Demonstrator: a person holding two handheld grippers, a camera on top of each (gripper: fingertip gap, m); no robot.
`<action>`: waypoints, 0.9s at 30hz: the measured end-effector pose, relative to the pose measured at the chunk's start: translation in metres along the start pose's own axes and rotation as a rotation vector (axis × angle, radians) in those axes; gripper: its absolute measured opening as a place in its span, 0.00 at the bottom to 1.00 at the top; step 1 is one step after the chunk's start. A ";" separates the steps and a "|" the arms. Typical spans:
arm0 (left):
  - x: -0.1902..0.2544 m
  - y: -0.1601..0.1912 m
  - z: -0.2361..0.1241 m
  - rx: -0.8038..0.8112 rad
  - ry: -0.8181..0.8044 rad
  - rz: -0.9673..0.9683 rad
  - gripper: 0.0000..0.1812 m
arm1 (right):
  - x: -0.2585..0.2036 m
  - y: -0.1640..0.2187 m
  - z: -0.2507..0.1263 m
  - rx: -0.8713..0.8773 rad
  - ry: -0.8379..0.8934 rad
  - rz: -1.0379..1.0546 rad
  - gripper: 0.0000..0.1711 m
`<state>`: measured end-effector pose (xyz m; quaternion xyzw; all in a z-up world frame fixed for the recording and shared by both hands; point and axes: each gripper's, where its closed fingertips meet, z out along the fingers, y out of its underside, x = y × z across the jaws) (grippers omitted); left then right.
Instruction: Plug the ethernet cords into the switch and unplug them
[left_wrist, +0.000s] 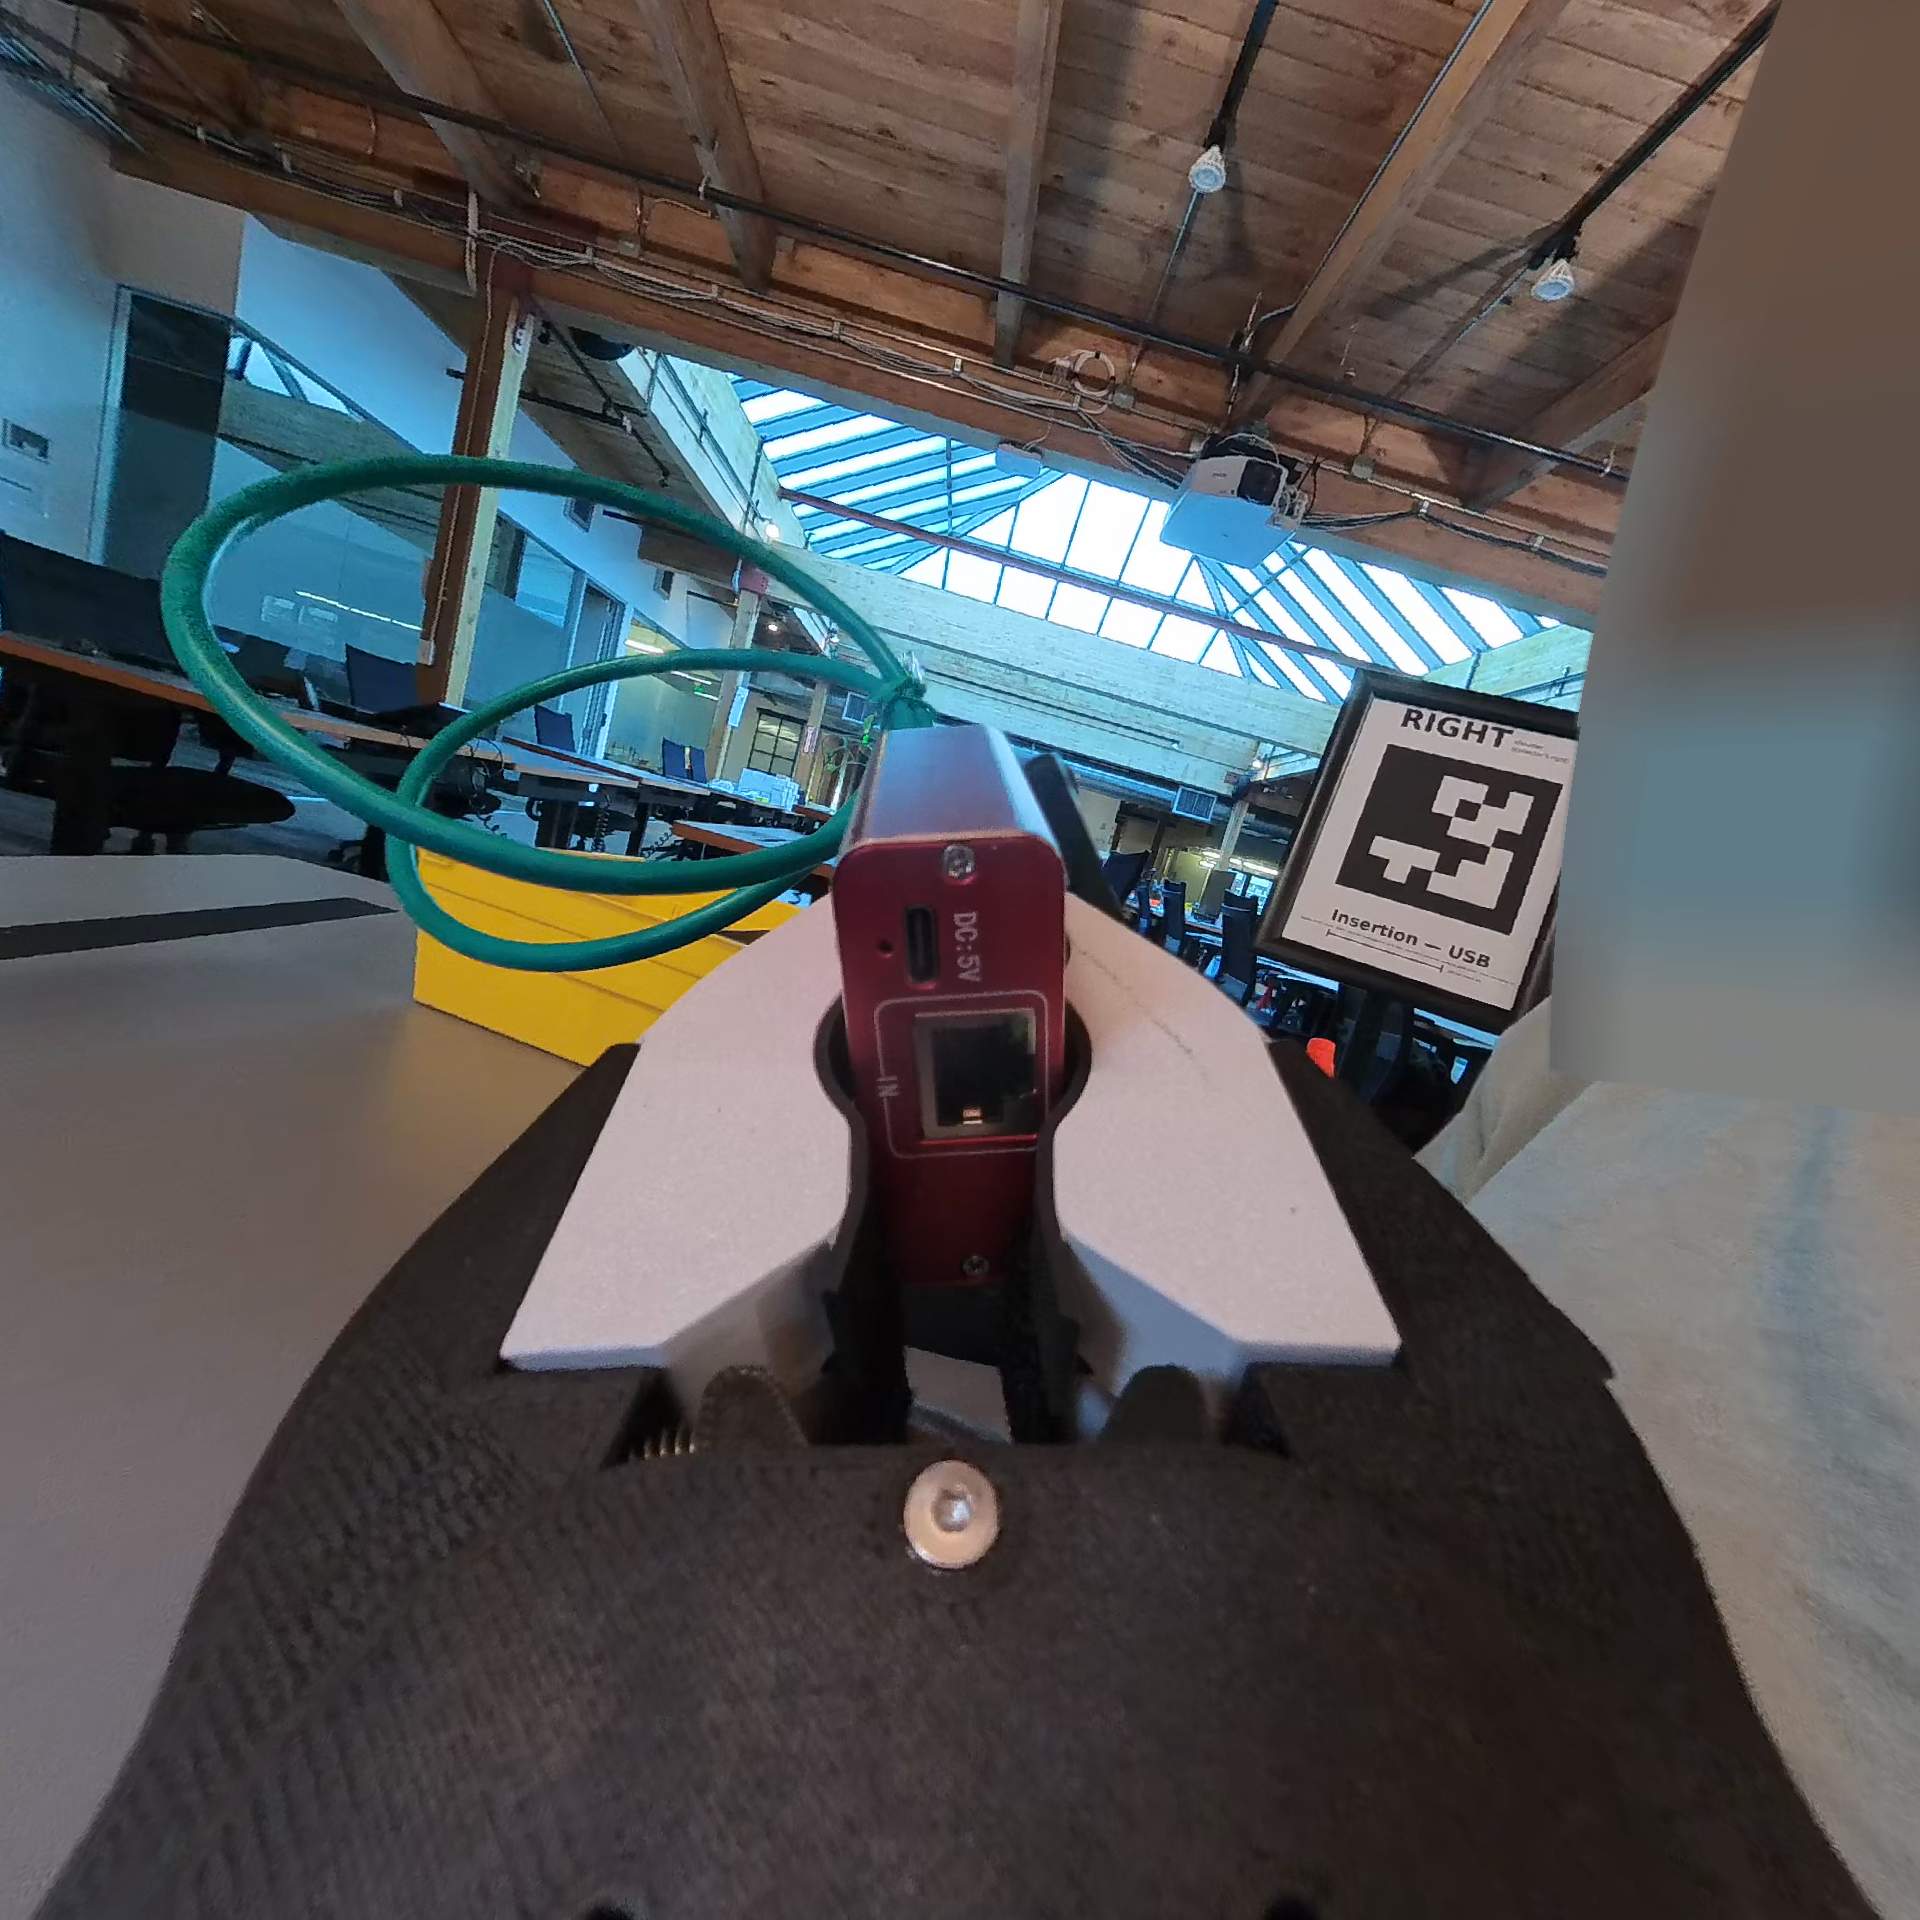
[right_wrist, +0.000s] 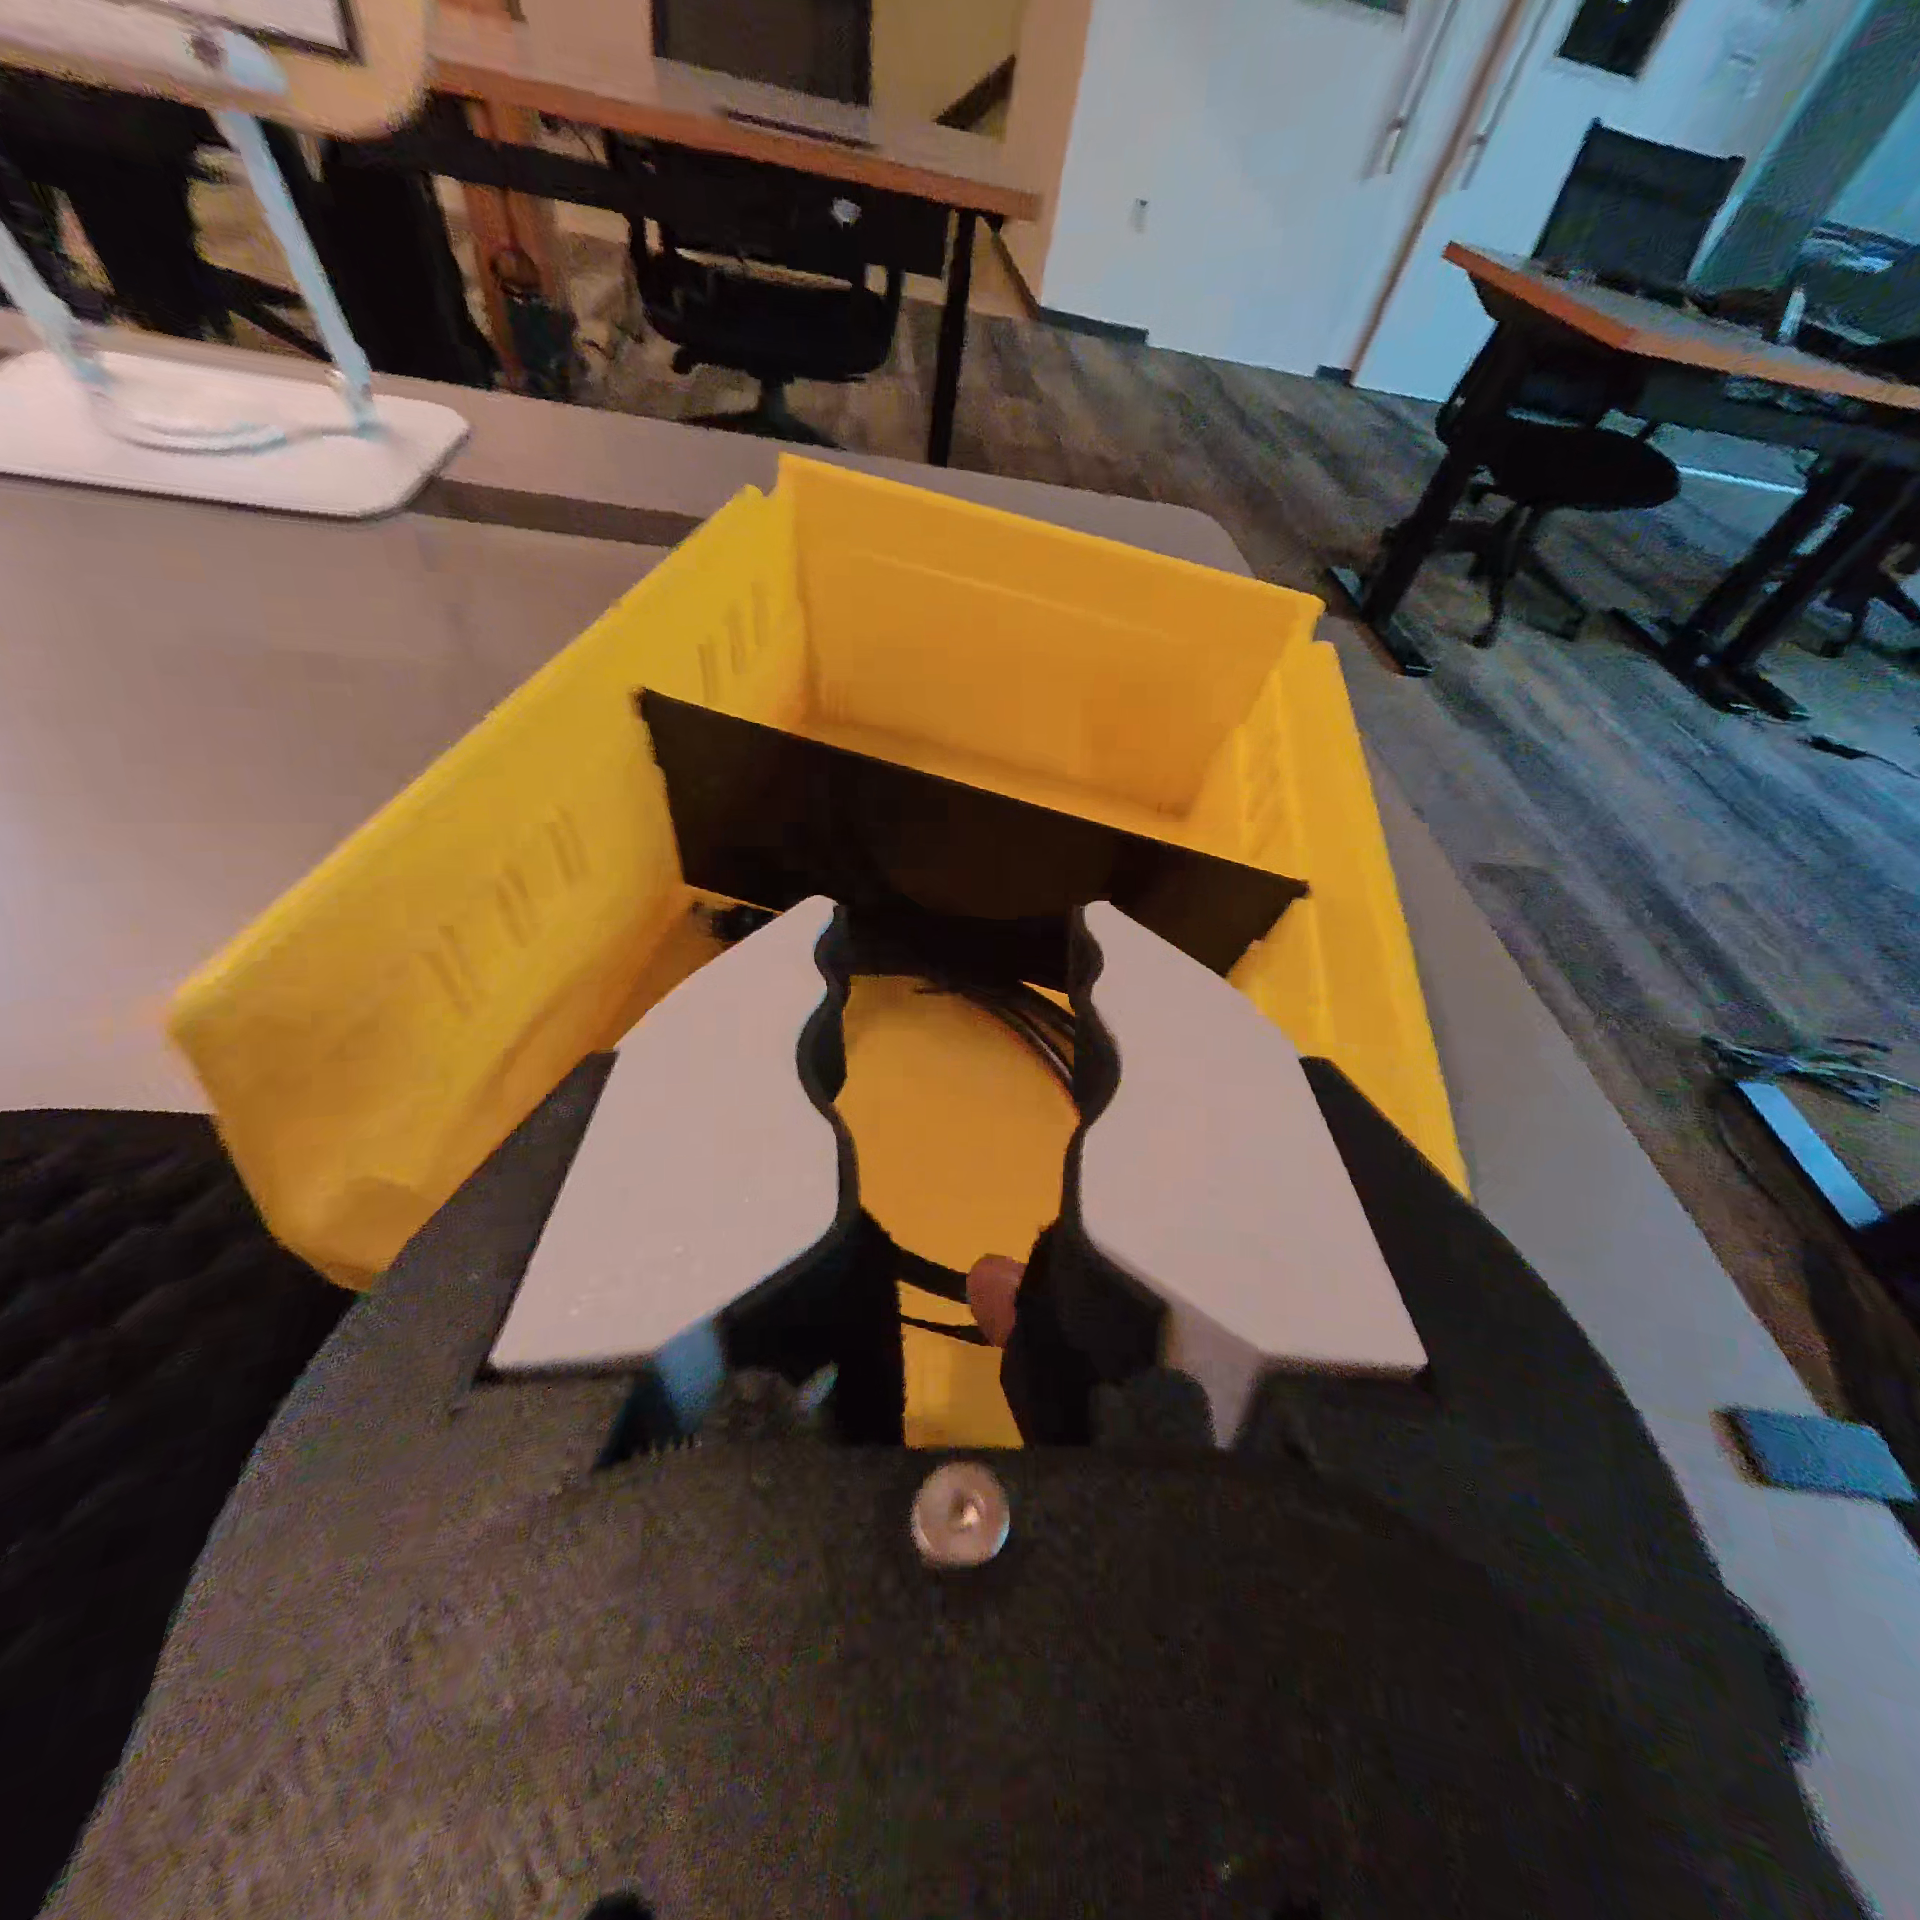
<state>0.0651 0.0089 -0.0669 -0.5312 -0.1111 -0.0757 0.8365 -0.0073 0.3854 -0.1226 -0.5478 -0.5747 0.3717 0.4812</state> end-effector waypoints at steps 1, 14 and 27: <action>-0.001 0.001 0.000 -0.004 -0.006 0.001 0.16 | -0.015 -0.011 -0.006 0.058 -0.068 0.034 0.22; 0.002 -0.004 -0.001 0.034 -0.005 0.026 0.16 | -0.310 -0.078 -0.130 0.301 -1.437 0.154 0.19; 0.015 0.012 0.007 -0.059 0.042 0.109 0.16 | -0.353 -0.086 -0.137 0.428 -1.557 0.203 0.10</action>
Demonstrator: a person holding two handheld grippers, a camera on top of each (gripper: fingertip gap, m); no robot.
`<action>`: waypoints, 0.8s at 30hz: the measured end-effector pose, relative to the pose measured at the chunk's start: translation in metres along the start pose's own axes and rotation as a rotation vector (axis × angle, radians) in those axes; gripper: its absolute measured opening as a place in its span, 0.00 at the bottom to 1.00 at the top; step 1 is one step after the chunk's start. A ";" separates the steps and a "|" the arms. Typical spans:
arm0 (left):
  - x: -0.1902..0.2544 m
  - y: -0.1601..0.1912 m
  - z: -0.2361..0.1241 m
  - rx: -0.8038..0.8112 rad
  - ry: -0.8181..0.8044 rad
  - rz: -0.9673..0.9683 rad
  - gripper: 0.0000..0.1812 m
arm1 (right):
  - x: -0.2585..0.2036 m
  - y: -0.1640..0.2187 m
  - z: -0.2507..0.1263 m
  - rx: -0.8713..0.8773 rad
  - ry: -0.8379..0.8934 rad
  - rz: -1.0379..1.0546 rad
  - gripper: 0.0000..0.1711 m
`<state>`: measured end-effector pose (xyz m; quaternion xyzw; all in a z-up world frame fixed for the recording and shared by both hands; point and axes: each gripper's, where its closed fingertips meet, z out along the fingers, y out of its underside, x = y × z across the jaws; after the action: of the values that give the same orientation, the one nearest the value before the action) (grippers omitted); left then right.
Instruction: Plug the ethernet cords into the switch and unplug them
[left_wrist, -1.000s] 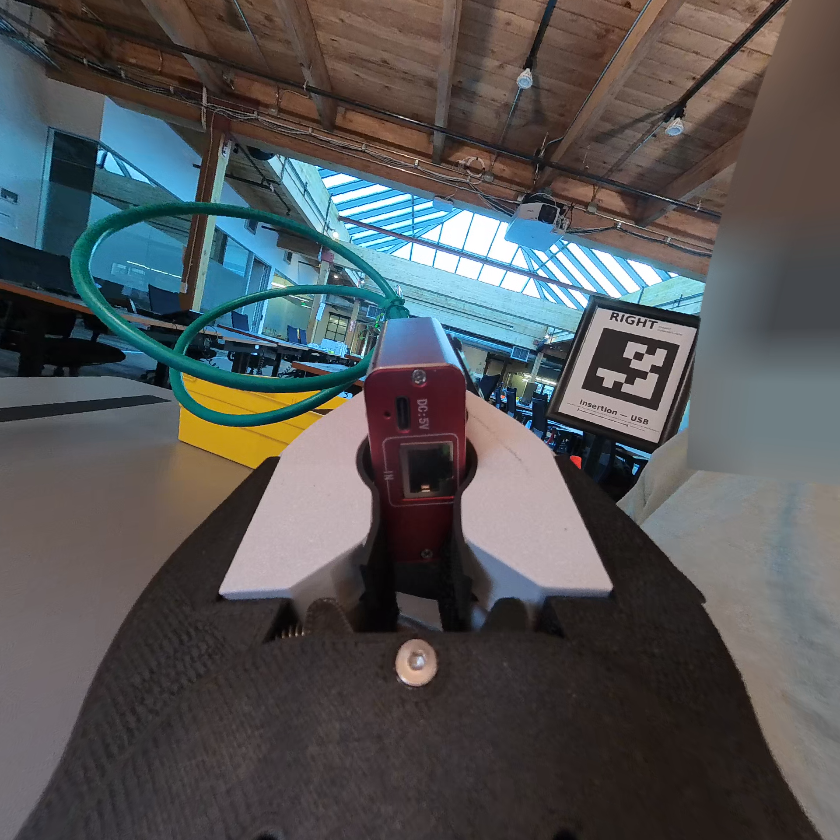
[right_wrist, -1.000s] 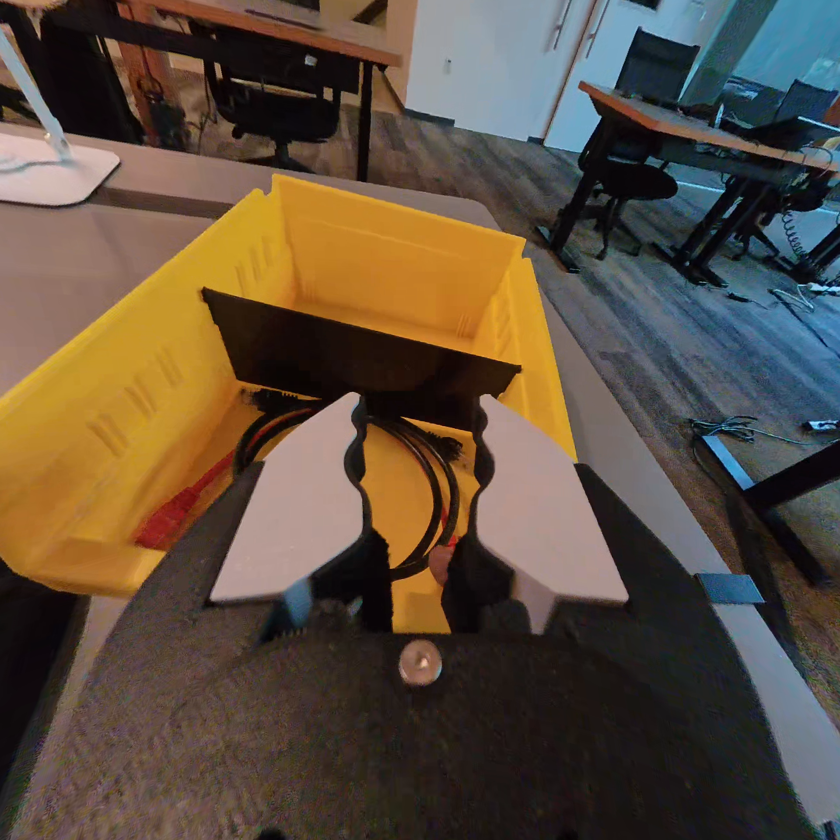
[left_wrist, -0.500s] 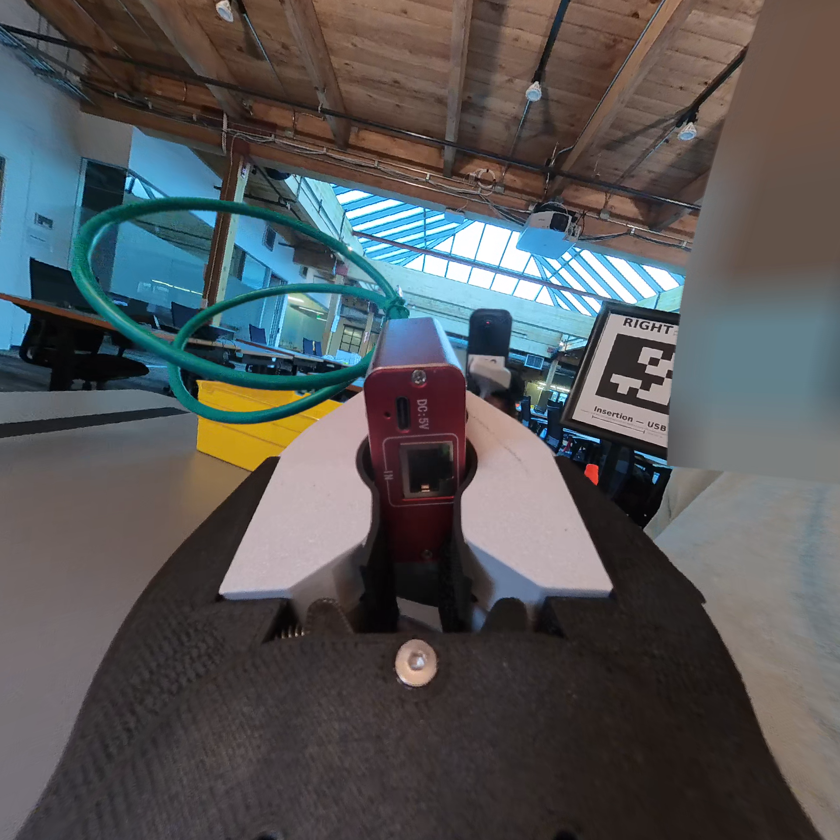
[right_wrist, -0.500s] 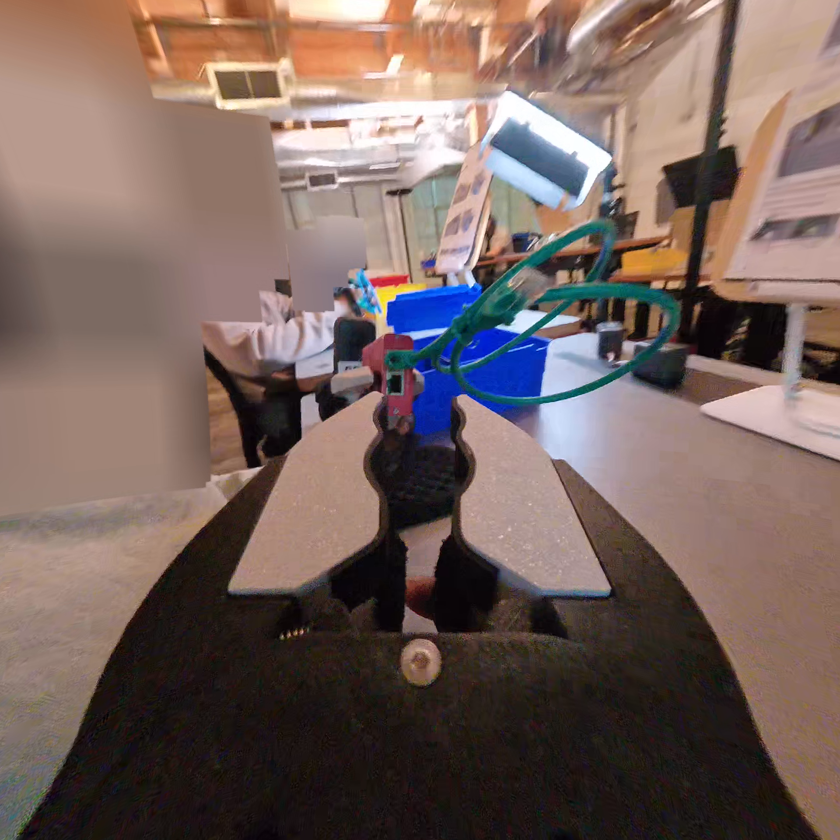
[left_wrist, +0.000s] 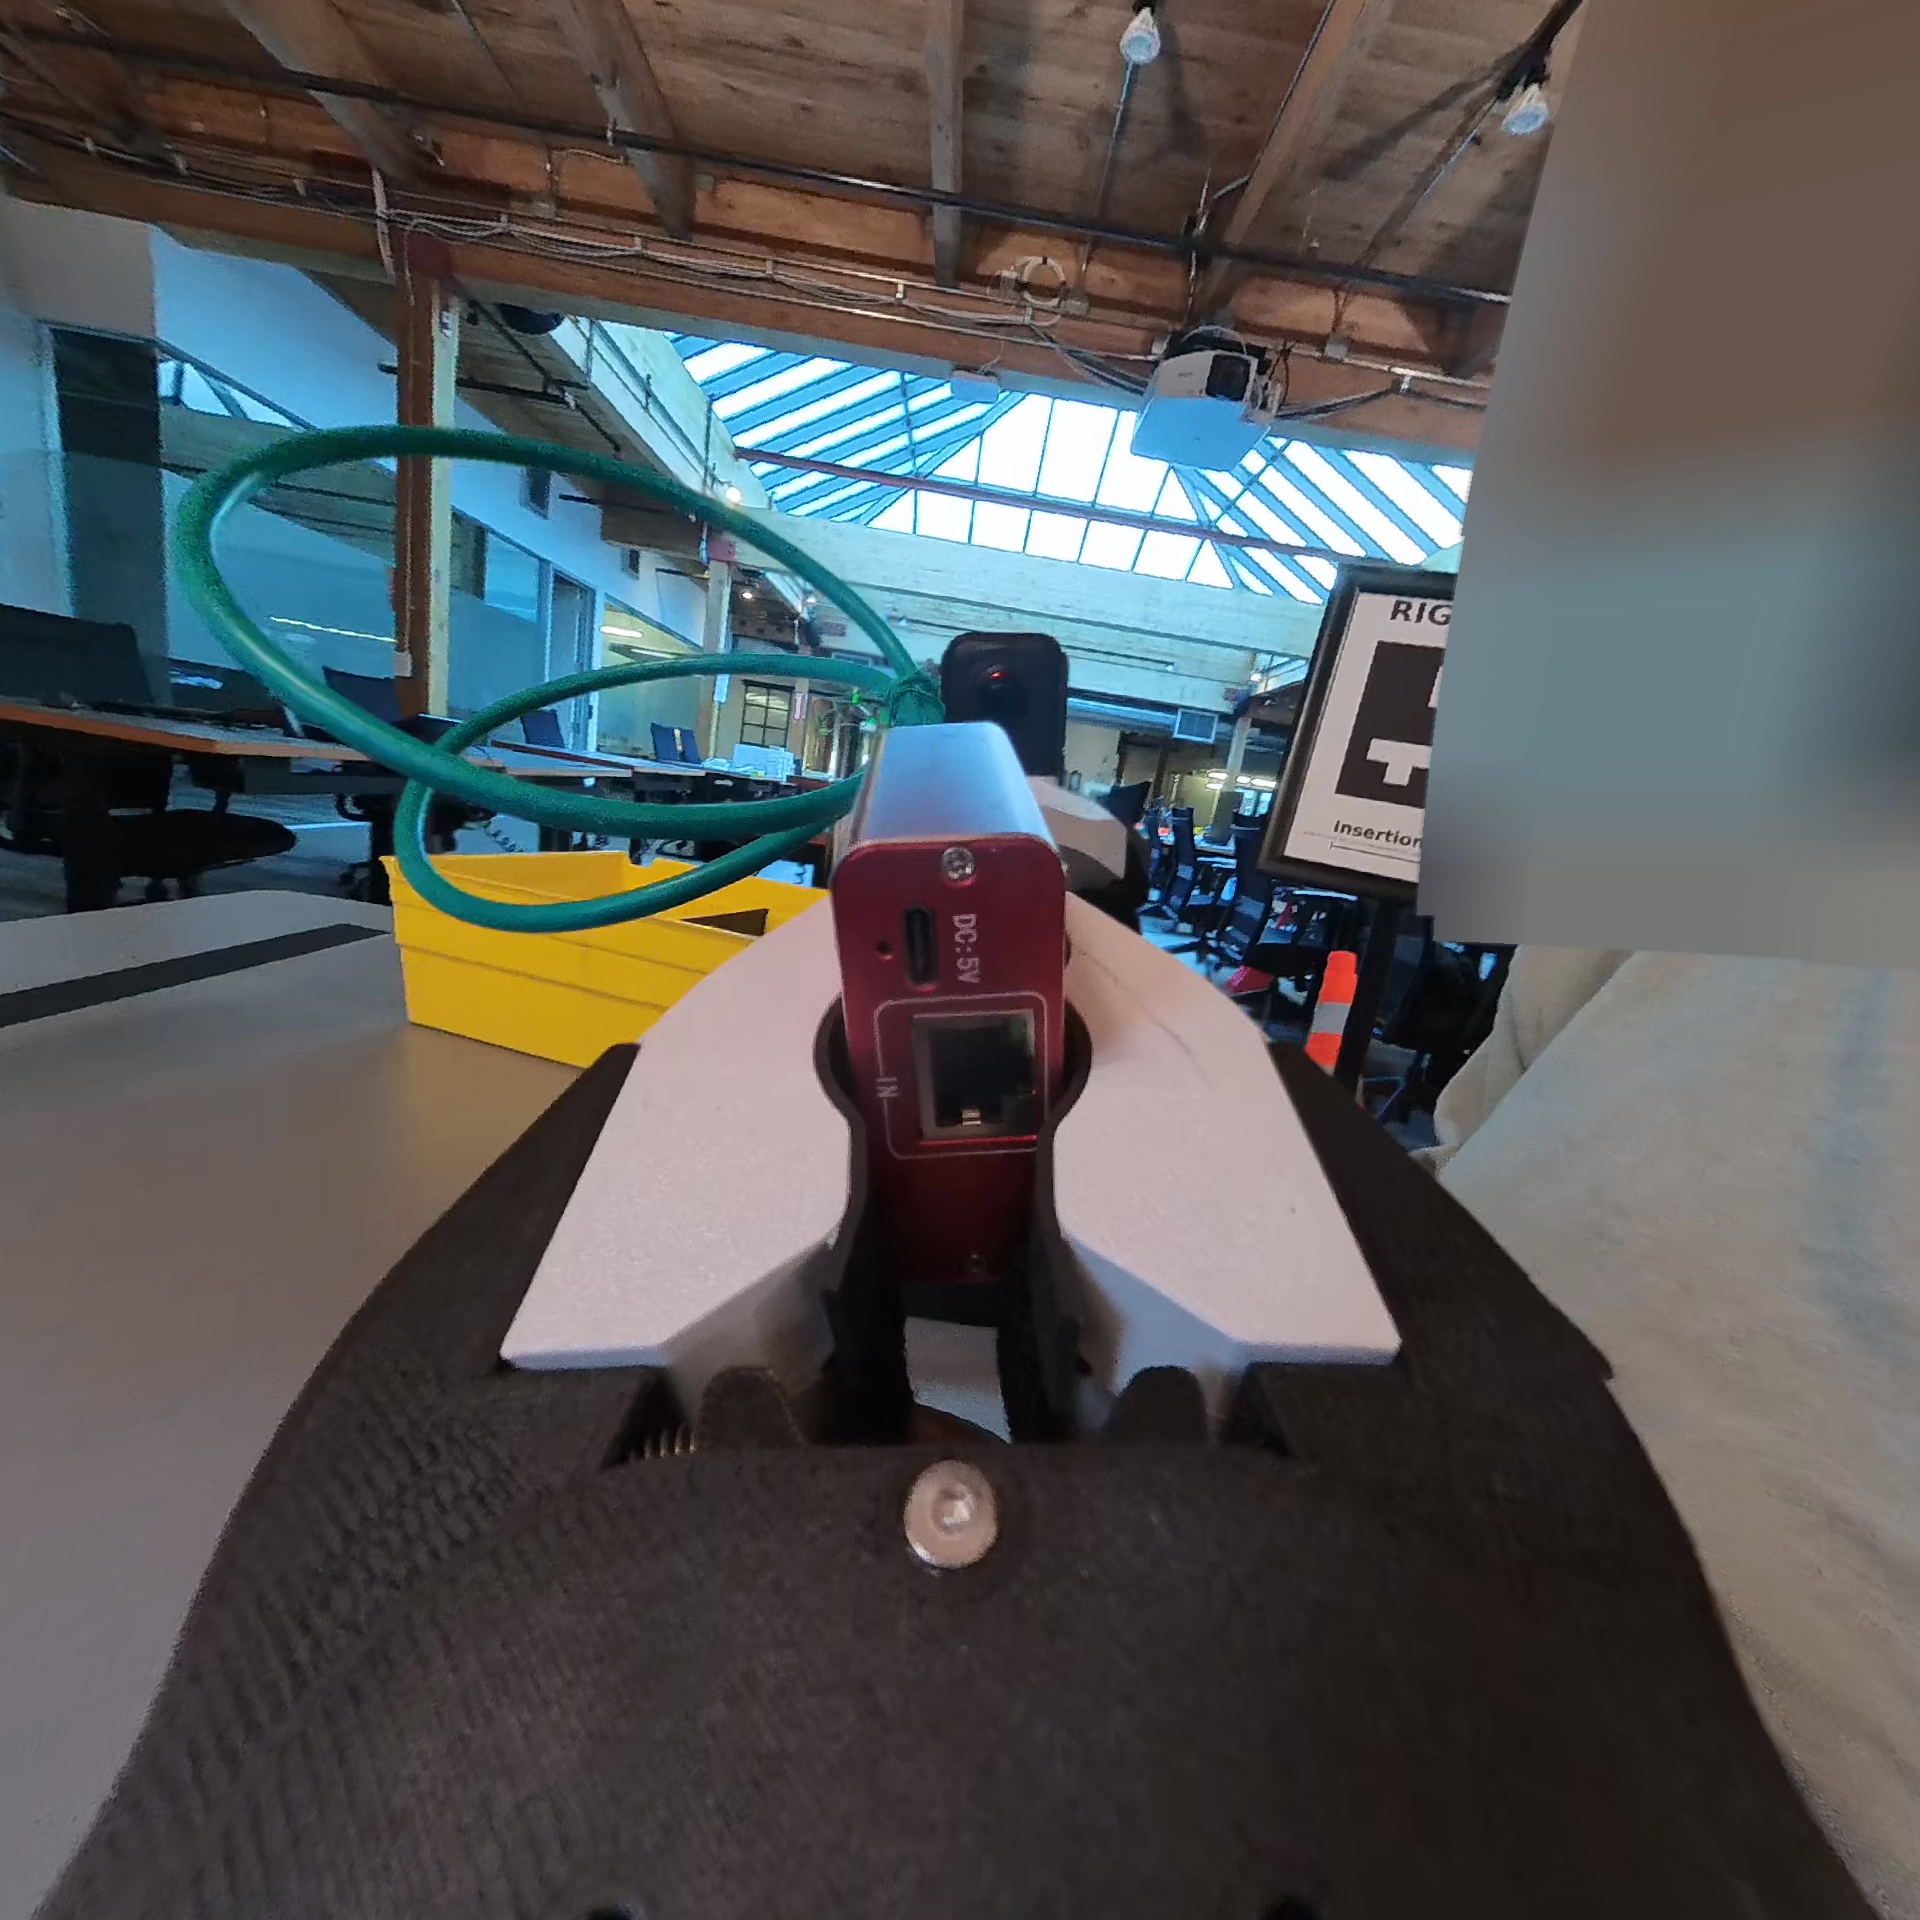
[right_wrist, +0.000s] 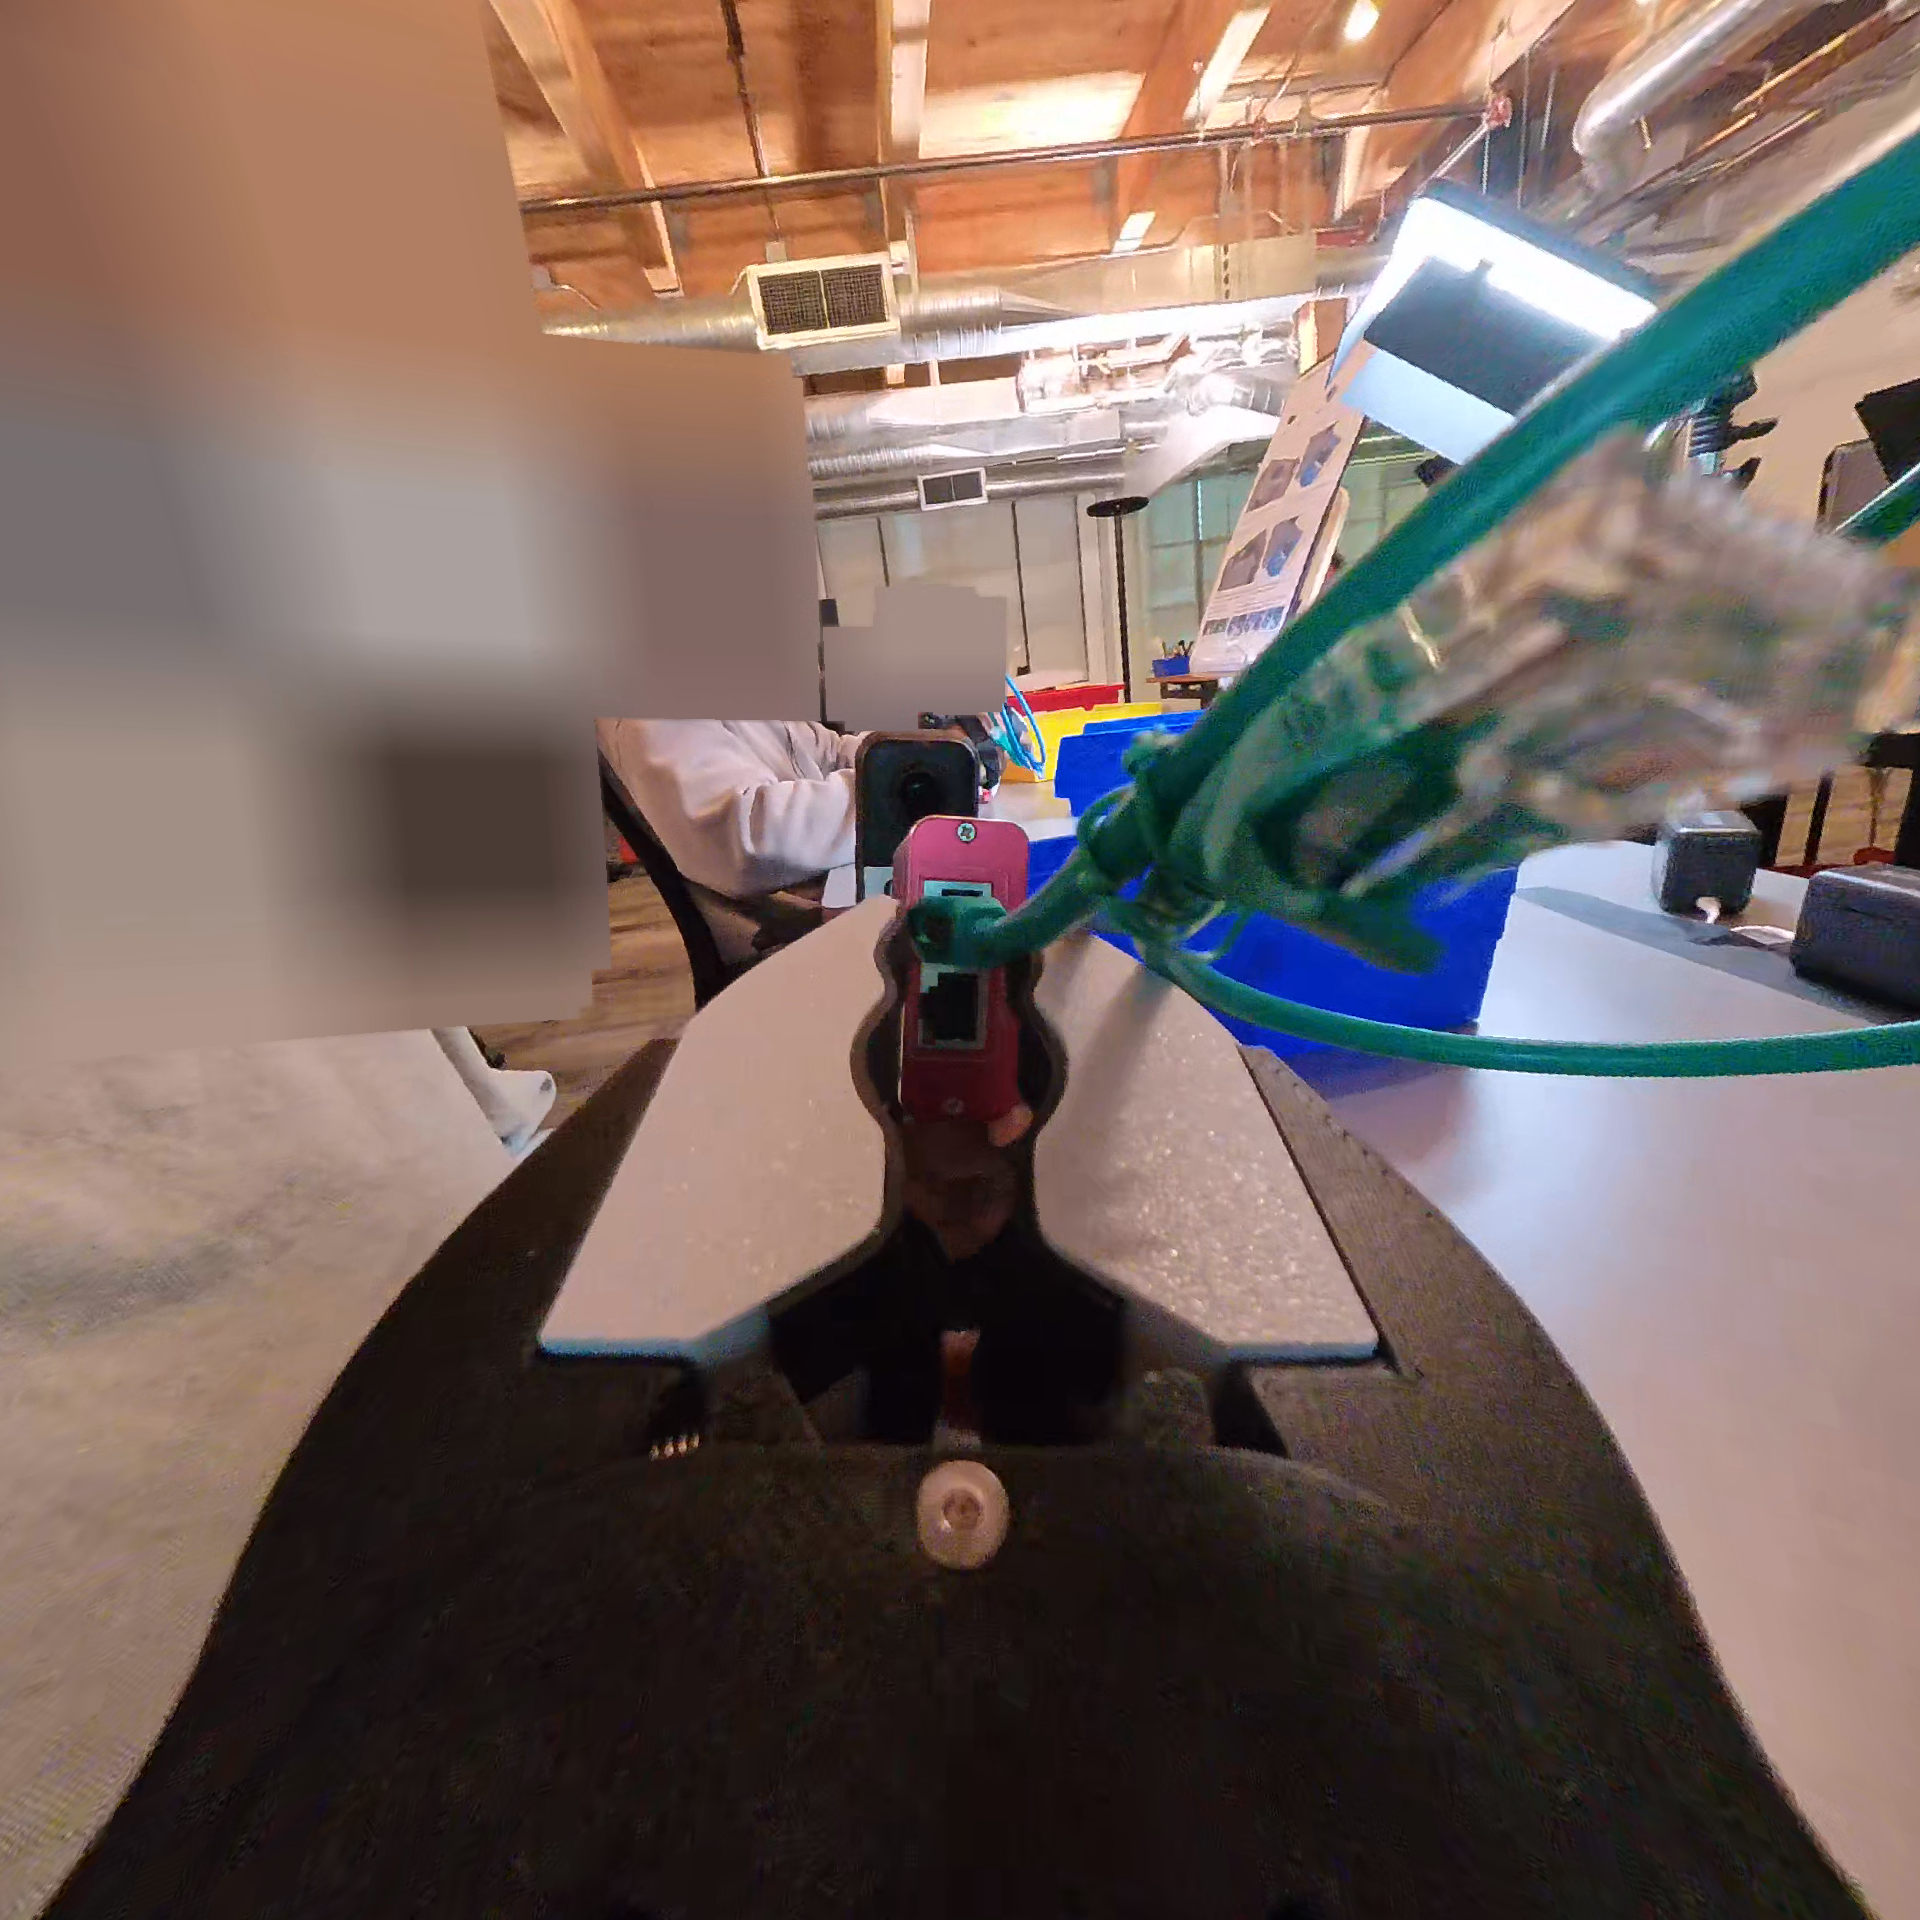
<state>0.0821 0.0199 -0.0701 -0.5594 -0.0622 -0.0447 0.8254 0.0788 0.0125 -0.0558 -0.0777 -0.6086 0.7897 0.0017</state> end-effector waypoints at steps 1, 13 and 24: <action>-0.001 0.001 0.001 -0.008 -0.012 0.020 0.17 | 0.001 0.000 -0.001 -0.008 0.011 -0.029 0.11; -0.009 0.009 0.006 -0.054 -0.136 0.139 0.17 | 0.008 -0.007 -0.009 0.031 0.224 -0.400 0.11; -0.004 -0.054 -0.038 0.337 0.108 -0.202 0.16 | 0.045 -0.092 -0.164 0.130 0.745 -0.513 0.08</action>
<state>0.0721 -0.0356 -0.0353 -0.4010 -0.0804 -0.1462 0.9008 0.0463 0.1983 -0.0129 -0.2030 -0.5150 0.7187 0.4208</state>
